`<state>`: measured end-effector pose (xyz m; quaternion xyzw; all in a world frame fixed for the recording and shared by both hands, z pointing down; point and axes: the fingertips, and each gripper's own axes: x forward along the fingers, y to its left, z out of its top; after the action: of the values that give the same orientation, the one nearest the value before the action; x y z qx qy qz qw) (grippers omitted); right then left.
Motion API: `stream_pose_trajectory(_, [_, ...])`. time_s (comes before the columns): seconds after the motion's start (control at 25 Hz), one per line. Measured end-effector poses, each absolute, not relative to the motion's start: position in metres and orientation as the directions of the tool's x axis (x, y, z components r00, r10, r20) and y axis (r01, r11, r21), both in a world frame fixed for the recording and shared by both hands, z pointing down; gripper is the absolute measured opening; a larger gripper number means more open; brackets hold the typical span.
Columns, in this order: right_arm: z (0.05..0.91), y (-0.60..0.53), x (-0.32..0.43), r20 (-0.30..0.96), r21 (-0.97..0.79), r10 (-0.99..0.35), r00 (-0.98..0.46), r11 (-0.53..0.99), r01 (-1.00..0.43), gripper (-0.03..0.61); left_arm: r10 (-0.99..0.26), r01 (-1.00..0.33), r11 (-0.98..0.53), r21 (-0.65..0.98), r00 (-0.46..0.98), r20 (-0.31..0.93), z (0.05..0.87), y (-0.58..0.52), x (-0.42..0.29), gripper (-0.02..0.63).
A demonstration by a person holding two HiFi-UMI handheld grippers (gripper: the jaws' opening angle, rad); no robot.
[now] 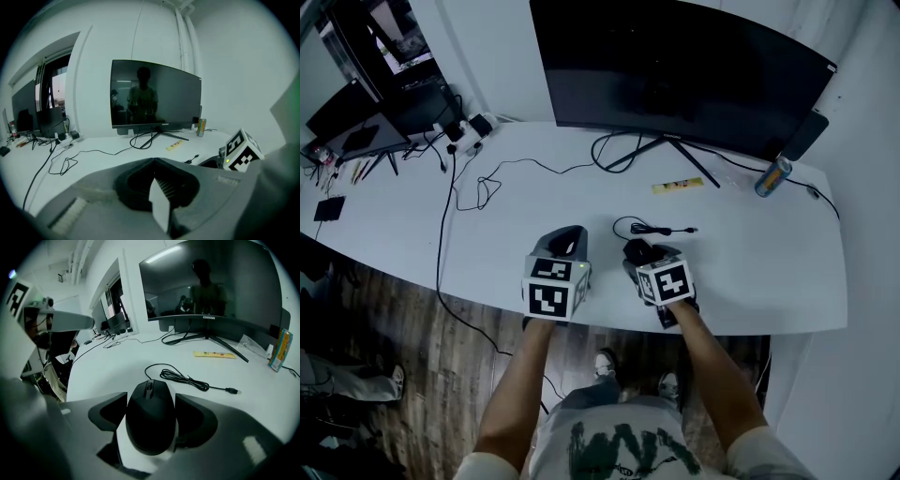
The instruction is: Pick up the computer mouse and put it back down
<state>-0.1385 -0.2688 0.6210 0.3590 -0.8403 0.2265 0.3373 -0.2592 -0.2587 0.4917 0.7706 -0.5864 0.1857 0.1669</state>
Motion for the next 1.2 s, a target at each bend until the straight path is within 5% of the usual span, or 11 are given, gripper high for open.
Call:
stream_pose_trajectory(0.44, [0.544,-0.293,-0.121,0.598,-0.211,-0.567,-0.566,0.571,-0.794,0.317,-0.837,-0.952,-0.301,0.059,0.293,0.463,0.472,-0.273,-0.238,0.005])
stream_pose_trajectory(1.2, [0.405,-0.309,-0.030,0.409,-0.072,-0.802,-0.436,0.448,-0.891,0.113,-0.813,-0.882,-0.471,0.034,0.448,0.372,0.398,-0.307,-0.164,0.005])
